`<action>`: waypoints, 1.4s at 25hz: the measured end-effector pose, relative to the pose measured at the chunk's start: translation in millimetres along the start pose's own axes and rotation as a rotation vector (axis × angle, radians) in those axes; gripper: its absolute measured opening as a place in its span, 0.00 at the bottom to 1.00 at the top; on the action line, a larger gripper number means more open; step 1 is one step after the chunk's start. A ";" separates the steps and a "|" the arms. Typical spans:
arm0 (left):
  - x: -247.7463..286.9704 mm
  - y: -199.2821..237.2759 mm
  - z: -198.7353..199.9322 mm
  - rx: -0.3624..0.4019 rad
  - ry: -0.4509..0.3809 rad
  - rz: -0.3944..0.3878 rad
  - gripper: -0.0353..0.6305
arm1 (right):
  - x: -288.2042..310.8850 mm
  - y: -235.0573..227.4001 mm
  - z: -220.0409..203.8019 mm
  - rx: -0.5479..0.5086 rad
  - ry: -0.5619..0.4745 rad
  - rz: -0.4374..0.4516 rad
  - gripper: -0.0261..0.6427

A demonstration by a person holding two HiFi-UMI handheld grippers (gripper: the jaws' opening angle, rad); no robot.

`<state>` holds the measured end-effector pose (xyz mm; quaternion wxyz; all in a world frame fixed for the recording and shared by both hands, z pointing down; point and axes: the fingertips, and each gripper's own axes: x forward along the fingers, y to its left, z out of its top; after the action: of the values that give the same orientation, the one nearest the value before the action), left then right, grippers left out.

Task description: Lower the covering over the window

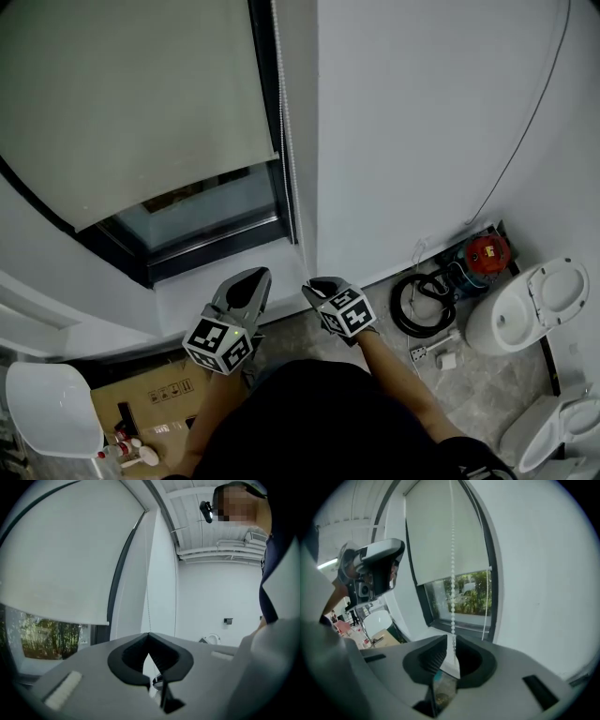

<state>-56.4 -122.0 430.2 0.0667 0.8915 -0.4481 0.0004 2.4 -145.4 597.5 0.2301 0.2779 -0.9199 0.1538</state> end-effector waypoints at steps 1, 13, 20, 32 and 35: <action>-0.2 0.5 6.0 0.010 -0.011 0.016 0.07 | -4.9 -7.3 7.3 0.004 -0.025 -0.044 0.06; -5.7 12.1 51.9 0.059 -0.100 0.153 0.07 | -122.5 -49.6 147.2 0.000 -0.479 -0.427 0.17; -18.3 16.3 102.9 0.124 -0.192 0.225 0.07 | -186.0 -28.7 205.8 -0.085 -0.677 -0.498 0.08; -37.5 3.4 152.9 0.127 -0.299 0.249 0.07 | -249.0 4.3 253.9 -0.202 -0.830 -0.587 0.07; -39.7 5.9 152.4 0.128 -0.299 0.255 0.07 | -249.0 4.8 254.7 -0.200 -0.832 -0.590 0.07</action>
<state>-93.8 -112.0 277.4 -0.0578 0.8202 -0.5612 -0.0950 97.8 -136.5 254.4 -0.0960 0.5396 -0.8263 -0.1299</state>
